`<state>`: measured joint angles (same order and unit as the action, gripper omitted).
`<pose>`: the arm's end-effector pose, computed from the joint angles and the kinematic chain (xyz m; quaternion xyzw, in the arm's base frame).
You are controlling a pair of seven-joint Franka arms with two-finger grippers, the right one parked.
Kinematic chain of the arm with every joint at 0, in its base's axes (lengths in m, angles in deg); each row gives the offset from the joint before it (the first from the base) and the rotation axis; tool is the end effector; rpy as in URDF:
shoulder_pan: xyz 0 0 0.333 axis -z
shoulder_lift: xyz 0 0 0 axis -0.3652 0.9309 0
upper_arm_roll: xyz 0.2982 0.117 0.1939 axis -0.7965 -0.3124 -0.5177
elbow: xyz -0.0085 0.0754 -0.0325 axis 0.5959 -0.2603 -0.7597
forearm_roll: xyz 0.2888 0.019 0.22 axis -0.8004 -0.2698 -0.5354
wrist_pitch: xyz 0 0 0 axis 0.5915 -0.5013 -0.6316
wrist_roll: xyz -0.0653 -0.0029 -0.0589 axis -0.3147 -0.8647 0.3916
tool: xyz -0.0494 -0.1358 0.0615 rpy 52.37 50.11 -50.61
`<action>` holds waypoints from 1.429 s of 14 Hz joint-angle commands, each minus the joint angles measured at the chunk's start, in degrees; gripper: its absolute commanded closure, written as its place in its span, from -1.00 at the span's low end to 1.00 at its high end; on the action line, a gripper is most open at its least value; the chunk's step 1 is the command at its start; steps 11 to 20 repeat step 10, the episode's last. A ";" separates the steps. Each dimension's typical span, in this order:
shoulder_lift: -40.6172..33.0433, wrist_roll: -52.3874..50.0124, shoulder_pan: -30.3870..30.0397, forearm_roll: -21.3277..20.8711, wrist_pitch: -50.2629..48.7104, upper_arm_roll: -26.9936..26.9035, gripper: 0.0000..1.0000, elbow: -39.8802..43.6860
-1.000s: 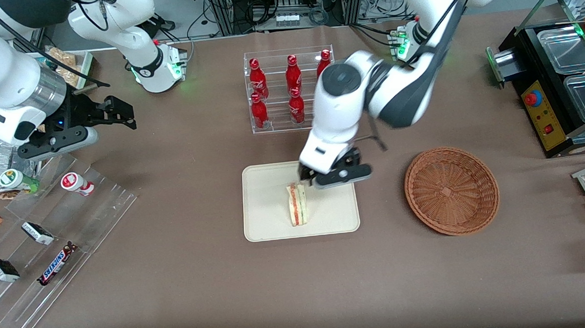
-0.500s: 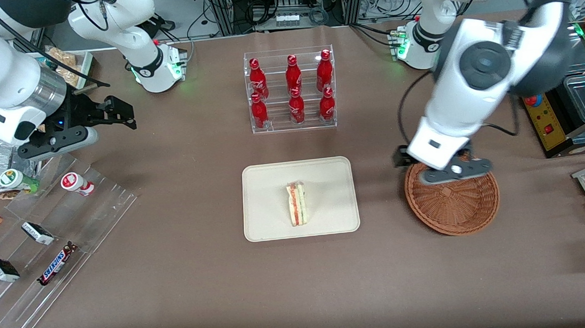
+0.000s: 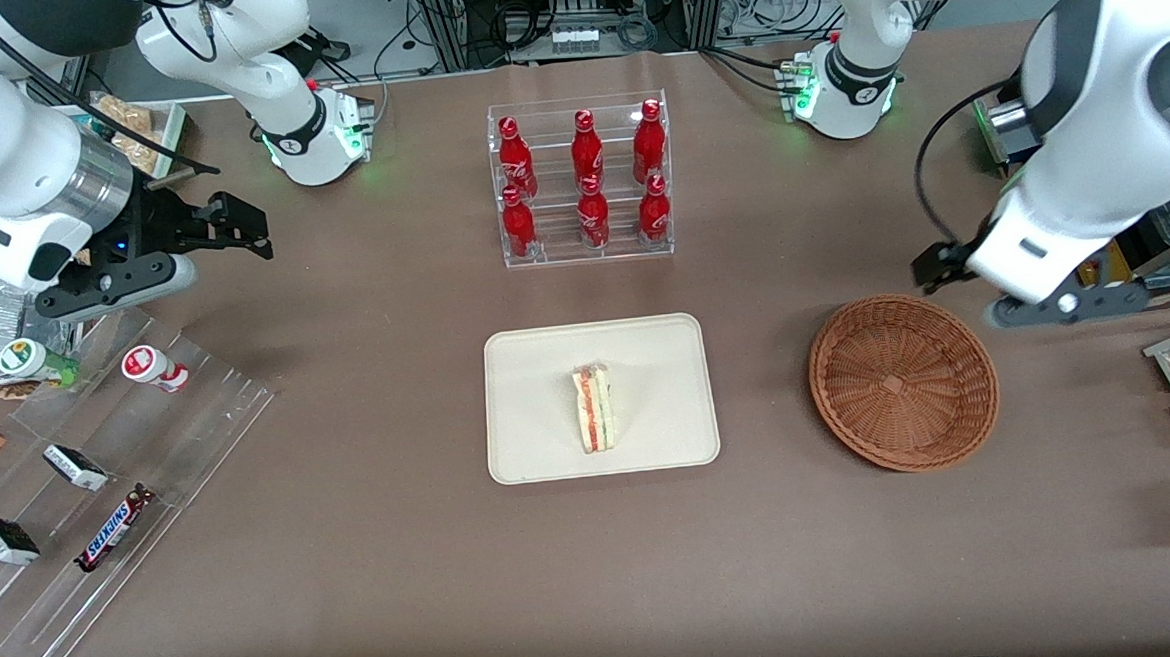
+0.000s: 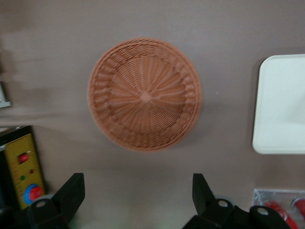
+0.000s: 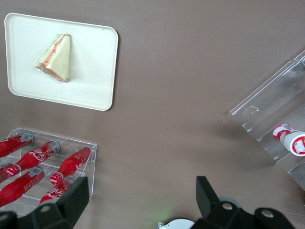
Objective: Place sandwich from basket to tray
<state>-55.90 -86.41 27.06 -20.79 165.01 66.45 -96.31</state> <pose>0.5301 -0.0736 0.5799 -0.9979 0.0022 0.0408 0.0502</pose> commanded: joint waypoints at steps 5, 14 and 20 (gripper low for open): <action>-7.84 11.14 -0.63 6.24 -1.09 -6.12 -1.00 -2.14; -7.66 11.33 -0.64 5.89 -0.56 -6.12 -1.00 -2.23; -7.66 11.33 -0.64 5.89 -0.56 -6.12 -1.00 -2.23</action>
